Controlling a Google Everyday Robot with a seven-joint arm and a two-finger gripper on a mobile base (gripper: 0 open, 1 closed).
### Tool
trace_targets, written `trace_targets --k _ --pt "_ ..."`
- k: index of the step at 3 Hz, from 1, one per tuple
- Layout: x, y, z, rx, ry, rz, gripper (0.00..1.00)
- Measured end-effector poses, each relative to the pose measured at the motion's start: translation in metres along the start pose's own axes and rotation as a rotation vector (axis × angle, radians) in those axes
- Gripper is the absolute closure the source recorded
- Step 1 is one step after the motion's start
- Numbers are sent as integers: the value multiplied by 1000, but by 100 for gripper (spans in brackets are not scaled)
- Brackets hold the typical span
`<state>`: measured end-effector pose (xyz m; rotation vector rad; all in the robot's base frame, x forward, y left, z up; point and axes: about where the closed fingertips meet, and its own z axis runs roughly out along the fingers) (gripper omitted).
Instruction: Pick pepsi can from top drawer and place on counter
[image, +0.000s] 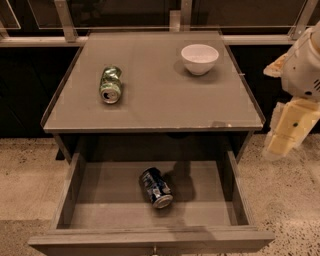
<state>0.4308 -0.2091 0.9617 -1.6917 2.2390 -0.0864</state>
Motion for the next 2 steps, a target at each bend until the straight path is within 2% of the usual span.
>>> trace_targets --k 1,2 --pt "-1 34 42 -54 -42 47 0" --pt "-1 34 42 -54 -42 47 0"
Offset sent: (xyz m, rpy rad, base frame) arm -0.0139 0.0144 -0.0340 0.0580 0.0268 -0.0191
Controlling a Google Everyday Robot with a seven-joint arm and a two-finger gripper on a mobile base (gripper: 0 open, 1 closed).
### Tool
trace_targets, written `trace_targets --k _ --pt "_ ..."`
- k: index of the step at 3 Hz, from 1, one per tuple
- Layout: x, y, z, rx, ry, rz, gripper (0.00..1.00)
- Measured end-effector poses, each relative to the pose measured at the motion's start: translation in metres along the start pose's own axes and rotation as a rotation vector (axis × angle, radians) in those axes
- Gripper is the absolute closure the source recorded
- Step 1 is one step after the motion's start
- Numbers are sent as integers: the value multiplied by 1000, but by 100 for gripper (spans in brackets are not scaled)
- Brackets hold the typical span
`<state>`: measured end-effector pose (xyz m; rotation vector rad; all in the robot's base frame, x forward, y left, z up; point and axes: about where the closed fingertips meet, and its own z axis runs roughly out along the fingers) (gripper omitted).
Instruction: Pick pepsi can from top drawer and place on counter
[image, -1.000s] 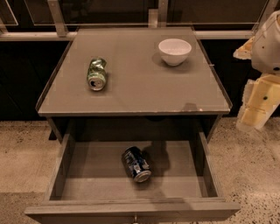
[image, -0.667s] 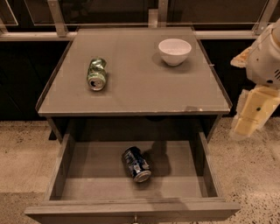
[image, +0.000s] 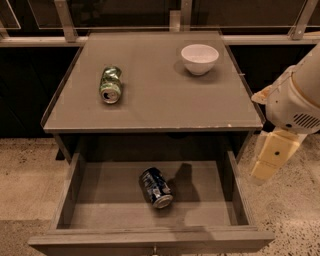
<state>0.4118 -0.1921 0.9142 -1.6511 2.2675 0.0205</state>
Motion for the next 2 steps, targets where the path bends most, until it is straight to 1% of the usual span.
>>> trace_targets --k 1,2 --pt "-12 7 14 6 -86 32 0" --pt "-35 41 53 -26 -233 116 0"
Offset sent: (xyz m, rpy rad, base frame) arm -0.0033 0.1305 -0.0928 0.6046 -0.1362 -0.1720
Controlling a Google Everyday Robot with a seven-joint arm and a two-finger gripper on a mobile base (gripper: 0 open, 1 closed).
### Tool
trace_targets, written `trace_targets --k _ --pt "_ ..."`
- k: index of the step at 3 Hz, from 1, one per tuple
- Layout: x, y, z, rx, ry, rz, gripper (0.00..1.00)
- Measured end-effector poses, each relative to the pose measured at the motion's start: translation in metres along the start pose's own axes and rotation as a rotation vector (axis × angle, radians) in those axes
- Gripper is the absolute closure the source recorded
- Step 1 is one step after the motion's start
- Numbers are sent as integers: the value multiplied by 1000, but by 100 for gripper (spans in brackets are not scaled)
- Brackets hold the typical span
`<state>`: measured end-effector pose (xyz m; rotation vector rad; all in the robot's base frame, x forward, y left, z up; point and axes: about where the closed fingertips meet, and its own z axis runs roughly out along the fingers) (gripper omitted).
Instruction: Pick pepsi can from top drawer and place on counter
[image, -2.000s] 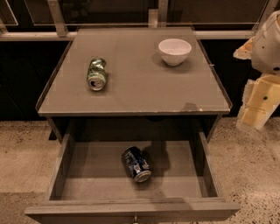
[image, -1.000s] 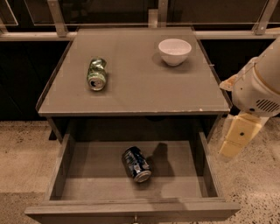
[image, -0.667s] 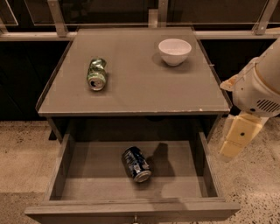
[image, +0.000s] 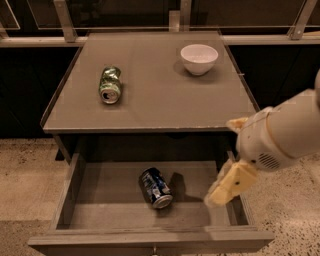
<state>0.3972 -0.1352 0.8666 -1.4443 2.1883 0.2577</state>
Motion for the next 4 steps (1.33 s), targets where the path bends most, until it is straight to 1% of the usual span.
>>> trace_targets --k 1,2,3,4 --pt "-27 19 51 -44 -149 46 0" --pt "-40 13 52 -19 -192 63 0" --pt "-24 29 71 -42 -188 162 0" --pt "-9 43 105 -31 -171 278 0"
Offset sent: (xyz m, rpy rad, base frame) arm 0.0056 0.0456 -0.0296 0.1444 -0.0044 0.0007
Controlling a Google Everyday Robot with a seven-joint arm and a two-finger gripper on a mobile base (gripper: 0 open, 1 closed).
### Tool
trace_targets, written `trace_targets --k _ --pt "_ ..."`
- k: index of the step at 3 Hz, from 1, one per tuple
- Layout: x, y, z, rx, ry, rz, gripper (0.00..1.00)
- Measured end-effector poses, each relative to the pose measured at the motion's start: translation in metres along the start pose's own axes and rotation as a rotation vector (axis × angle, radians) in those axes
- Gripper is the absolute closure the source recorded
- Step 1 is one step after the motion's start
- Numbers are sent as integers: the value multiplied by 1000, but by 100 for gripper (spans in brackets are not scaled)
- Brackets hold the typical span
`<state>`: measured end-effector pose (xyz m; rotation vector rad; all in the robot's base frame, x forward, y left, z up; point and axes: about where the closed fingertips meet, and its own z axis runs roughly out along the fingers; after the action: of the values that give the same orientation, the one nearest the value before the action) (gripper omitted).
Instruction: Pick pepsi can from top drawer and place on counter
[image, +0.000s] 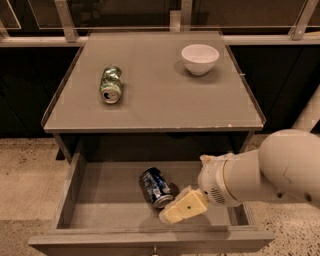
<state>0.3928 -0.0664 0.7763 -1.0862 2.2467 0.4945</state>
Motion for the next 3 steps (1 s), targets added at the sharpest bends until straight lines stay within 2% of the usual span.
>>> trace_targets --k 1,2,3 --pt "20 1 28 26 28 69 0" --pt "32 -10 59 43 48 110 0" --pt "29 -10 59 47 46 111 0"
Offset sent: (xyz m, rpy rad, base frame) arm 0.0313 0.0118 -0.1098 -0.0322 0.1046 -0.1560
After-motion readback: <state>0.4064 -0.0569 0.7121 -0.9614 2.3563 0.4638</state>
